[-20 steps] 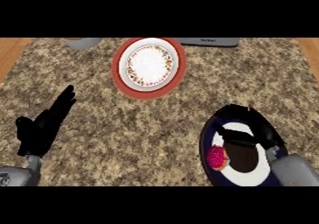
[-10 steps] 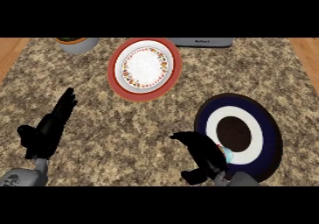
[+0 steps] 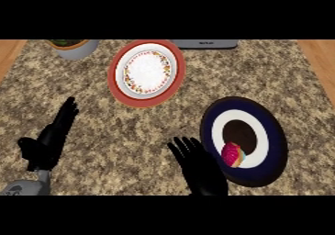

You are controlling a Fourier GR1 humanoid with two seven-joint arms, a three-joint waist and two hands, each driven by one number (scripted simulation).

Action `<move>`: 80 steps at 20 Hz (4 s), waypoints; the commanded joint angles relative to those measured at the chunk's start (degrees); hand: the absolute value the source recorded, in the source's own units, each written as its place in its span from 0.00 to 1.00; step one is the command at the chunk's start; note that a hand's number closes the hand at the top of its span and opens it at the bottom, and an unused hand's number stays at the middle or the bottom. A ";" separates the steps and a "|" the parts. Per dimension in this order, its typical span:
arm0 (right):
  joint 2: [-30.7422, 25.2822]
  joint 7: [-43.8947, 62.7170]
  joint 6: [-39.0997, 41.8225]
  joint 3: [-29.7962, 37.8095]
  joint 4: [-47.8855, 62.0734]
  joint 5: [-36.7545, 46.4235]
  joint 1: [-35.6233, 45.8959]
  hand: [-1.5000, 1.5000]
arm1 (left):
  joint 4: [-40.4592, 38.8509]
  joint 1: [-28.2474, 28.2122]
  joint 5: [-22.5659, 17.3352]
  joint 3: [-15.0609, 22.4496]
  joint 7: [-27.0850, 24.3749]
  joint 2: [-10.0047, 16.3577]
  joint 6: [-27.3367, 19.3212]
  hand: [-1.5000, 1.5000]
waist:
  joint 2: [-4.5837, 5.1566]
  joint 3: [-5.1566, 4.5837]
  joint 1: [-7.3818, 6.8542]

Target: Pick the cupcake from the plate and place it in the plate

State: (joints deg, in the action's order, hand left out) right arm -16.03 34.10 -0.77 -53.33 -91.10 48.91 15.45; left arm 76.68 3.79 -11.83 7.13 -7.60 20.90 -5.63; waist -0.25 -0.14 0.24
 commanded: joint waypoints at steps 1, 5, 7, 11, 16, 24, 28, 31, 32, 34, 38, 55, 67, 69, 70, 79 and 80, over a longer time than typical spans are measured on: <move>-0.60 10.23 12.19 -1.10 -4.77 3.69 2.46 0.00 | 0.77 -1.14 -0.81 -0.78 -0.13 0.72 1.85 0.50 | -0.06 0.04 -0.14; 0.04 16.02 26.86 -1.17 -3.41 1.32 5.83 0.00 | -0.86 -1.78 0.68 0.00 -2.50 -0.77 1.05 0.50 | 0.12 -0.02 -0.14; 3.09 21.44 33.17 -1.63 -2.41 1.28 6.97 0.00 | -2.19 -0.70 0.36 -1.37 -2.58 -0.17 1.20 0.50 | 0.17 -0.03 -0.11; 6.70 26.91 40.80 1.21 -2.78 -0.13 6.48 0.00 | -0.21 -0.79 0.79 -1.64 -0.95 0.37 1.35 0.50 | 0.09 0.09 -0.27; 9.74 29.59 45.19 2.86 0.36 1.36 6.10 0.00 | -0.19 0.54 0.74 -1.95 0.05 -0.30 1.50 0.50 | 0.13 0.07 -0.10; 9.23 28.76 50.07 5.18 4.12 6.13 6.07 0.00 | -1.40 1.13 2.80 -0.76 -0.29 -3.17 -0.08 0.50 | 0.15 0.06 0.23; 8.09 25.34 51.16 7.66 4.18 7.59 4.65 0.00 | -0.59 -1.08 2.57 -2.08 -1.56 -2.05 1.77 0.50 | 0.12 0.12 -0.22; 8.46 23.39 49.99 9.13 7.22 9.67 4.48 0.00 | 0.54 0.76 1.01 -3.87 2.38 -0.11 3.71 0.50 | 0.20 0.13 -0.25; 9.92 23.22 47.55 8.13 8.98 11.43 3.26 0.00 | 2.17 -0.43 2.53 -2.91 1.05 -1.74 2.16 0.50 | 0.20 0.14 -0.38; 9.95 23.07 49.48 8.83 7.90 12.80 3.57 0.00 | 2.56 -2.25 1.70 -3.25 1.71 -0.89 4.50 0.50 | 0.18 0.13 -0.38; 8.71 21.01 49.10 8.84 9.26 16.46 3.06 0.00 | -1.65 2.34 2.90 -4.69 1.50 -2.03 3.84 0.50 | 0.23 0.13 -0.17; 3.81 2.42 44.00 11.98 12.97 21.09 -0.03 1.00 | -2.34 1.41 5.06 -9.28 -0.48 -2.90 8.01 0.50 | 0.23 0.13 -0.23; 14.24 20.73 -6.62 27.85 -1.49 30.37 -10.06 1.00 | 1.73 -2.98 5.49 -7.52 0.40 -3.89 6.36 0.50 | -0.13 0.21 0.43; 15.92 21.35 -10.27 25.31 -1.15 32.12 -8.61 1.00 | -1.53 -1.15 6.74 -7.43 -0.90 -4.59 5.72 0.50 | 0.16 0.16 0.12; 15.94 23.16 -9.92 23.55 -2.74 33.24 -9.36 1.00 | -2.53 1.41 5.31 -9.48 0.33 -2.70 7.23 0.50 | 0.17 0.14 0.18; 16.01 31.86 -5.56 12.28 -13.75 46.69 -5.72 1.00 | 1.20 -2.79 7.97 -7.48 -1.03 -5.15 6.00 0.50 | 0.09 0.12 -0.45; 16.01 33.80 -1.64 8.88 -18.25 49.26 -4.59 1.00 | 1.94 -1.84 7.44 -7.38 1.20 -5.52 5.72 0.50 | -0.08 0.10 -0.31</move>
State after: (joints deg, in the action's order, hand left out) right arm -0.39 60.26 -5.36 -39.52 -103.69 92.49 7.22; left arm 77.68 2.36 -4.10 0.09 -7.28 15.20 -0.21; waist -0.20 -0.01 0.08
